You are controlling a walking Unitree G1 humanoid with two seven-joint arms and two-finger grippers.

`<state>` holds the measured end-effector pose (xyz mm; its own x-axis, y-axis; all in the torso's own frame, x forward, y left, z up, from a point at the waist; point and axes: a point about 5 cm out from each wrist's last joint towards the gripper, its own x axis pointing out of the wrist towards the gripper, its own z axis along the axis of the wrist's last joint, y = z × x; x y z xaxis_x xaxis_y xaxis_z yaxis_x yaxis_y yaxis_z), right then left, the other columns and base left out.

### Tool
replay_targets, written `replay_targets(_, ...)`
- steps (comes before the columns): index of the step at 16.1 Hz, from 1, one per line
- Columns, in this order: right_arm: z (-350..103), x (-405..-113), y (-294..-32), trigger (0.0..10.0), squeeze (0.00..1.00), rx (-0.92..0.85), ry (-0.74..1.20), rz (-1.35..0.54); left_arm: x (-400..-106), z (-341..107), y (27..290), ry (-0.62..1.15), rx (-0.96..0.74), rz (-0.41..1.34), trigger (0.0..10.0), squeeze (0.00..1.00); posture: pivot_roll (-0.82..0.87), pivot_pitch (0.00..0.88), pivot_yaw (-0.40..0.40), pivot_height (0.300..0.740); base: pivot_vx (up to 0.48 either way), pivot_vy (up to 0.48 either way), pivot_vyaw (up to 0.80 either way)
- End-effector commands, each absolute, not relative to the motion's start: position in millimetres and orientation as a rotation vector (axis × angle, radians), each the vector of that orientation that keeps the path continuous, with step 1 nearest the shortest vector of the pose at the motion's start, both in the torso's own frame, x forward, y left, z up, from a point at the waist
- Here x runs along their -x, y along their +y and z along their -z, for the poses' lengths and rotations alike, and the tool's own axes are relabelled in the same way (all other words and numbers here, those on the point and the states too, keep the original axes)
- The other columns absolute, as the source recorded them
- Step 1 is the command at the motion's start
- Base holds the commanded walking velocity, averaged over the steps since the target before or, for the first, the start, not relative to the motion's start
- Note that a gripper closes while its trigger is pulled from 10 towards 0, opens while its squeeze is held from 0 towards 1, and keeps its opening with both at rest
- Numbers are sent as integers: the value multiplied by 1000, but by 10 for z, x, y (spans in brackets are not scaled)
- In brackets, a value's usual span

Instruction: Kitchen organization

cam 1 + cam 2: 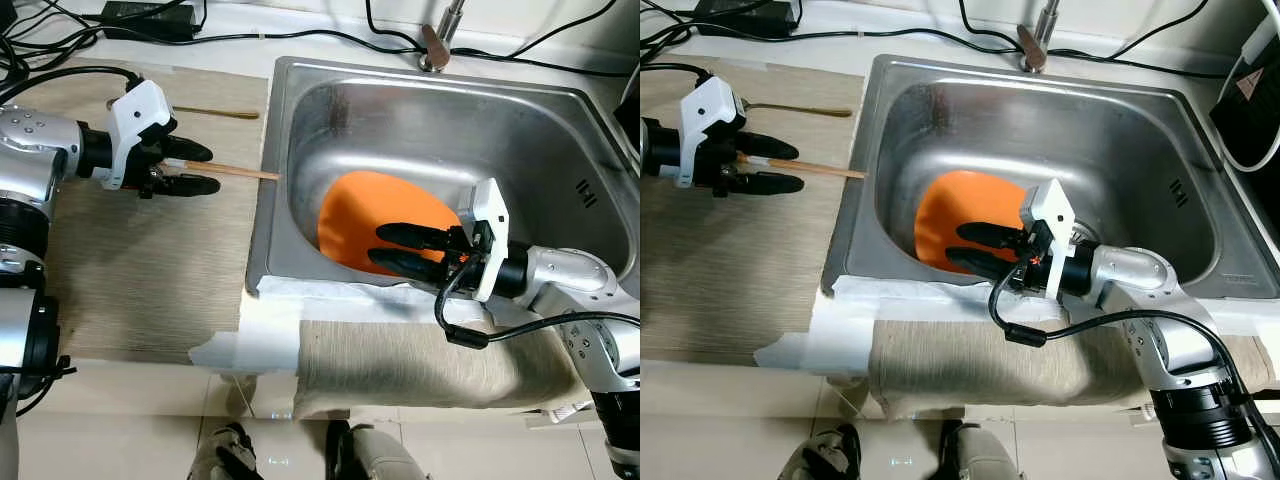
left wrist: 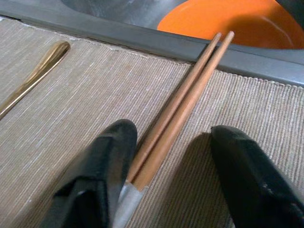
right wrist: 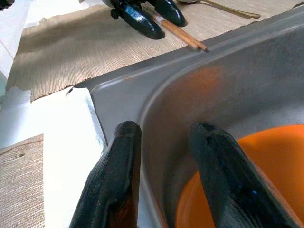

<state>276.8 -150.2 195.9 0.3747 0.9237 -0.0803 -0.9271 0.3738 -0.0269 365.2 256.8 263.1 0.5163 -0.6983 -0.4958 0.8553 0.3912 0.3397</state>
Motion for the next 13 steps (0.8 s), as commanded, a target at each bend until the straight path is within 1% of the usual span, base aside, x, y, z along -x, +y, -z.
replay_targets(1,-1945,-2730,-1506,10000,0,76,62,-1202,-3613,-2369,2645,458,-617,1000,0,0,-158,201,-83,740,0,0,0)
replay_targets(13,-1954,-2745,-1515,10000,0,84,61,-1200,-3627,-2355,2634,443,-595,991,0,0,-160,202,-89,740,0,0,0)
